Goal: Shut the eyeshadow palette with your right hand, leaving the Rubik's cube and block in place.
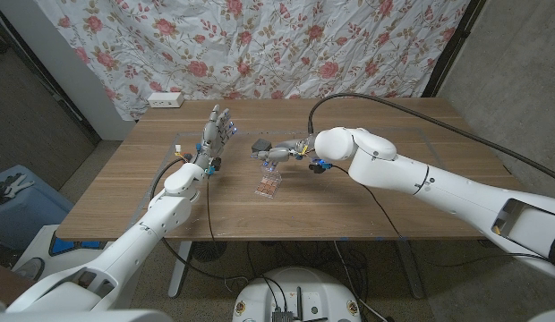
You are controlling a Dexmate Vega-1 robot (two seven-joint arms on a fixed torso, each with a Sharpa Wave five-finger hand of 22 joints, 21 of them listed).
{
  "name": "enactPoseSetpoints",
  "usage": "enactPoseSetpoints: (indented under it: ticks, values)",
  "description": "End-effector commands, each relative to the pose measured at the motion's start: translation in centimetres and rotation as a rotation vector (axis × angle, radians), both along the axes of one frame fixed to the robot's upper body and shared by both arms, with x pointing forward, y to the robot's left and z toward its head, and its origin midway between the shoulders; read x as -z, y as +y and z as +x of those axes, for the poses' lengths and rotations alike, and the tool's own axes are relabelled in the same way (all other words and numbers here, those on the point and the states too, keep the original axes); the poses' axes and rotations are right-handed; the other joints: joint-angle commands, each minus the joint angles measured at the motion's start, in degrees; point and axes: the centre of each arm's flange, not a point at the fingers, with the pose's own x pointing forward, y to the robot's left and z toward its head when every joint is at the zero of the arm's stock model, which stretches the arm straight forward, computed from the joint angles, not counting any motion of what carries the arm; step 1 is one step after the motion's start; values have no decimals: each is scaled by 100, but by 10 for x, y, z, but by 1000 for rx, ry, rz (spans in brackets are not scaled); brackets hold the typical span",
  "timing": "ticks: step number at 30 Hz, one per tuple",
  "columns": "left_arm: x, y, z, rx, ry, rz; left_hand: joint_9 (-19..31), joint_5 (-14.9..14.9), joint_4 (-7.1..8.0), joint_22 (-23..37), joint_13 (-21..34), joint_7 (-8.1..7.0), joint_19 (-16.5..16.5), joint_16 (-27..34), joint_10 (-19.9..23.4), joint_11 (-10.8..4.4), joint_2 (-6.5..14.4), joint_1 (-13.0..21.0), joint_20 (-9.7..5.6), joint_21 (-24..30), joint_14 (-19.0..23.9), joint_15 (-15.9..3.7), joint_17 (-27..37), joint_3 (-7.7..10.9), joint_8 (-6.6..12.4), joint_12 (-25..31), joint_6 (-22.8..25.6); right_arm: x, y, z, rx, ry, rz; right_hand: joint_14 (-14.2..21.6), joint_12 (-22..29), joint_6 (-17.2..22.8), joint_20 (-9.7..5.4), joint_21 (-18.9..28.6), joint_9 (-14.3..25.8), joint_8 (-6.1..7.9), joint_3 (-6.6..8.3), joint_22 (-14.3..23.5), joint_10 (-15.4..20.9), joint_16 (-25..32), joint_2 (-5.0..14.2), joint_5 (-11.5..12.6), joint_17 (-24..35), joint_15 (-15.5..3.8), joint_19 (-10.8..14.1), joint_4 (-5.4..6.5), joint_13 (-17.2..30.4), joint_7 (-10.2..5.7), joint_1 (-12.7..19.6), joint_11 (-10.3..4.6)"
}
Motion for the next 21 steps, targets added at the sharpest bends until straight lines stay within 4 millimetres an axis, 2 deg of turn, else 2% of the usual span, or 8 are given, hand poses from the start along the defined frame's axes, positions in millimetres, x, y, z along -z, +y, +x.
enactPoseSetpoints:
  ticks: [1,21]
  values:
    - [0,0,0,0,0,0,24,22,3,22,25,-41,40,34,6,-46,45,35,5,24,22,-137,29,45,28,30,-15,4,4,-8,9,-25,-12,-26,-30,41,-27,14,16,-6,-30,18,-33,-22,188,44,17,37,-9,19,9,-40,-11,16]
    - [0,0,0,0,0,0,24,22,3,21,25,-40,39,36,4,-50,44,34,6,23,25,-130,30,44,30,29,-11,15,10,-14,0,-42,-32,-117,-120,66,-32,2,17,-18,-39,18,-226,-57,213,60,14,14,-54,32,8,-64,-20,14]
